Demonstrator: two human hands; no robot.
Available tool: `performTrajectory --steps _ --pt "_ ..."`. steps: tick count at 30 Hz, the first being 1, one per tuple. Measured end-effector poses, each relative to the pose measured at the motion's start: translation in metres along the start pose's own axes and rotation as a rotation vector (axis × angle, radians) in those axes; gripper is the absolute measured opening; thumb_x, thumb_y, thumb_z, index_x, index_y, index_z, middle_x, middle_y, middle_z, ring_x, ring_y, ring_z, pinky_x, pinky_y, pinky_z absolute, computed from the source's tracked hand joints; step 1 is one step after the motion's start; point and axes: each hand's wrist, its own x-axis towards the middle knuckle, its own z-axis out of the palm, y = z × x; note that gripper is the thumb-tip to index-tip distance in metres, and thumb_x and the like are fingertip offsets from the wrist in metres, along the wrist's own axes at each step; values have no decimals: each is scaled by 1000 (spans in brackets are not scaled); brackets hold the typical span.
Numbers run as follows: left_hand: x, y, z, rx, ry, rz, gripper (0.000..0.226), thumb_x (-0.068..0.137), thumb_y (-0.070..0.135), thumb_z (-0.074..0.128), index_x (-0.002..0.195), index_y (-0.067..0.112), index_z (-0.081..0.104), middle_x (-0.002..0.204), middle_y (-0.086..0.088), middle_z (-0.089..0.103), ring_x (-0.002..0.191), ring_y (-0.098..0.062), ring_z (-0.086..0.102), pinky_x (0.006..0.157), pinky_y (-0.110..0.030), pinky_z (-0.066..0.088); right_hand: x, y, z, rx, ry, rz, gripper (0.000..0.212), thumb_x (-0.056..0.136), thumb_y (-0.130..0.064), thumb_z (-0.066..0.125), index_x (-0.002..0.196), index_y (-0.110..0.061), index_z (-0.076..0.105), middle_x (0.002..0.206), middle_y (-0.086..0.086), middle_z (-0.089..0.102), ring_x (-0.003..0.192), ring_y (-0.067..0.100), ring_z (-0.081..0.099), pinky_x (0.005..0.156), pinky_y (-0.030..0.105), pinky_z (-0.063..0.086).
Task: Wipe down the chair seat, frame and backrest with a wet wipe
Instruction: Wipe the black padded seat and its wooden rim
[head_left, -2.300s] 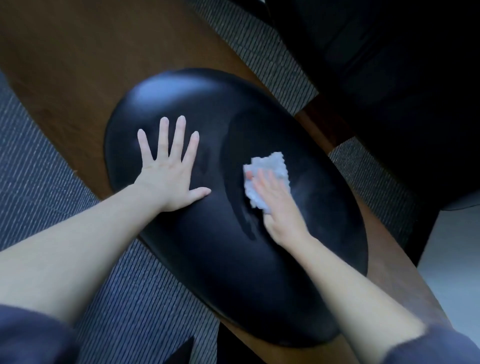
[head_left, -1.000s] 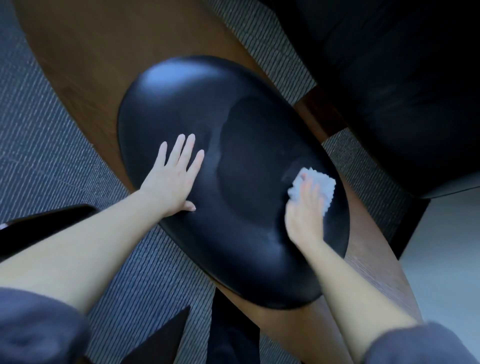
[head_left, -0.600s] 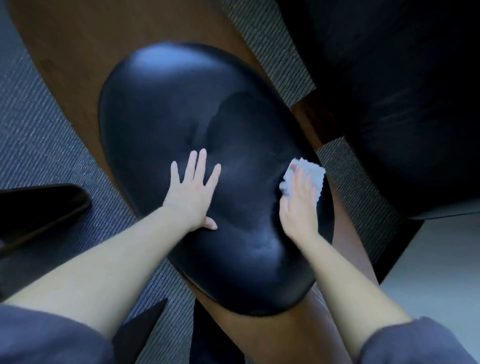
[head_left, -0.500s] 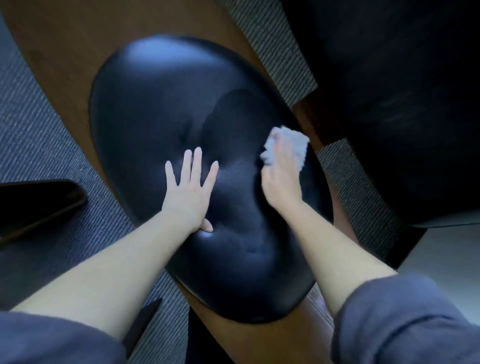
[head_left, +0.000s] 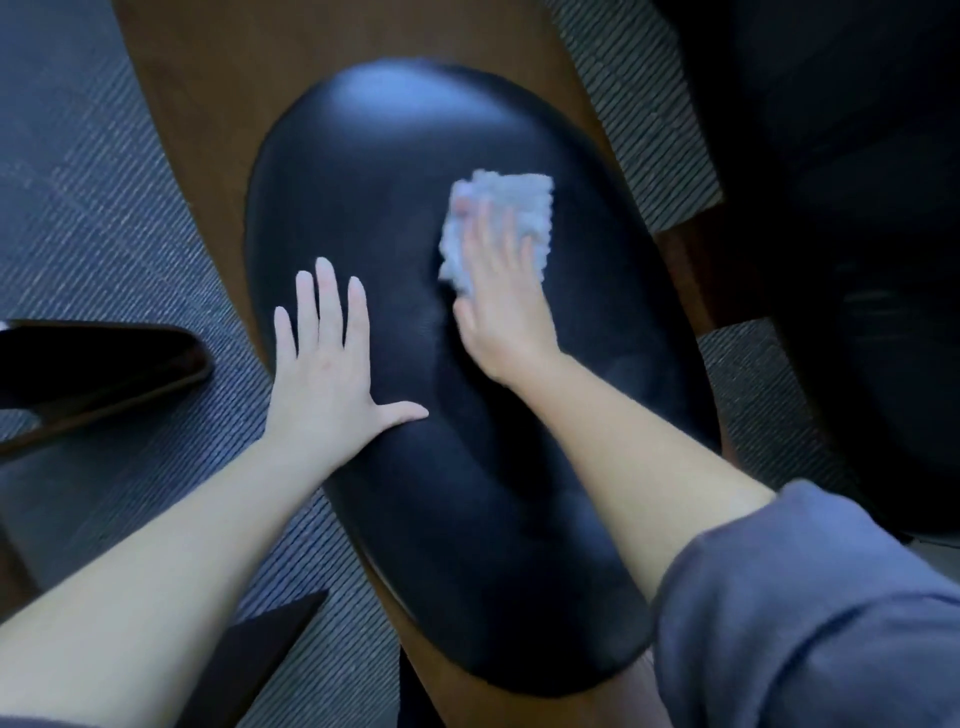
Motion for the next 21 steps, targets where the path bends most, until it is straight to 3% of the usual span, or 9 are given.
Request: performTrajectory --steps 3,4,7,11,12,15,16,20,21 --pt "-1 -10 1 -34 10 64 139 59 81 62 153 2 -2 159 -23 -15 148 -38 -11 119 -55 10 -27 -1 14 -153 -133 -474 69 81 -19 32 149 -3 27 157 16 22 146 35 12 119 51 7" --pt "-1 -14 1 -35 11 97 138 59 80 64 153 2 -2 159 -22 -16 148 -38 -12 119 -55 10 -29 11 13 -161 -124 -450 68 83 -18 32 148 -3 28 157 14 23 146 33 12 119 51 8" --pt "-3 -21 0 7 -8 159 138 60 79 65 153 1 -2 158 -25 -19 147 -40 -13 119 -56 12 -45 22 5 -73 -60 -17 70 83 -16 26 151 -4 16 160 11 13 148 31 3 118 54 8" --pt "-5 -17 -3 49 -22 157 139 61 81 62 153 0 -2 157 -28 -18 147 -43 -11 118 -56 13 -100 31 10 -182 -285 -412 65 88 -22 29 150 -4 25 159 12 18 147 34 9 119 52 6" --pt "-8 -16 -3 64 -42 163 139 61 83 60 152 0 -4 156 -29 -19 147 -43 -12 119 -56 12 -103 47 2 -182 -275 -368 66 86 -22 29 149 -4 27 158 13 20 146 35 14 117 54 11" --pt "-24 -2 1 101 -102 207 139 62 86 54 152 0 -9 155 -28 -23 146 -42 -16 119 -55 7 -126 76 -18 -15 -29 322 73 80 -15 30 151 -5 17 159 16 15 146 34 12 116 55 16" --pt "-29 4 3 116 -113 219 138 63 86 53 151 0 -9 155 -28 -24 146 -41 -16 119 -55 6 -141 73 -17 -2 -6 423 77 78 -13 31 152 -6 12 159 15 11 147 32 9 118 54 12" --pt "-37 18 -1 116 -156 240 132 69 81 55 152 0 -9 156 -26 -22 147 -39 -15 120 -54 7 -218 75 -17 -144 -242 -54 73 78 -19 34 149 -4 26 156 16 25 144 37 21 116 50 12" --pt "-37 19 -5 110 -186 243 131 69 81 55 152 1 -9 156 -26 -22 147 -39 -15 120 -53 6 -224 84 -21 -91 -247 73 71 79 -19 34 148 -2 28 155 15 27 143 37 25 116 49 13"
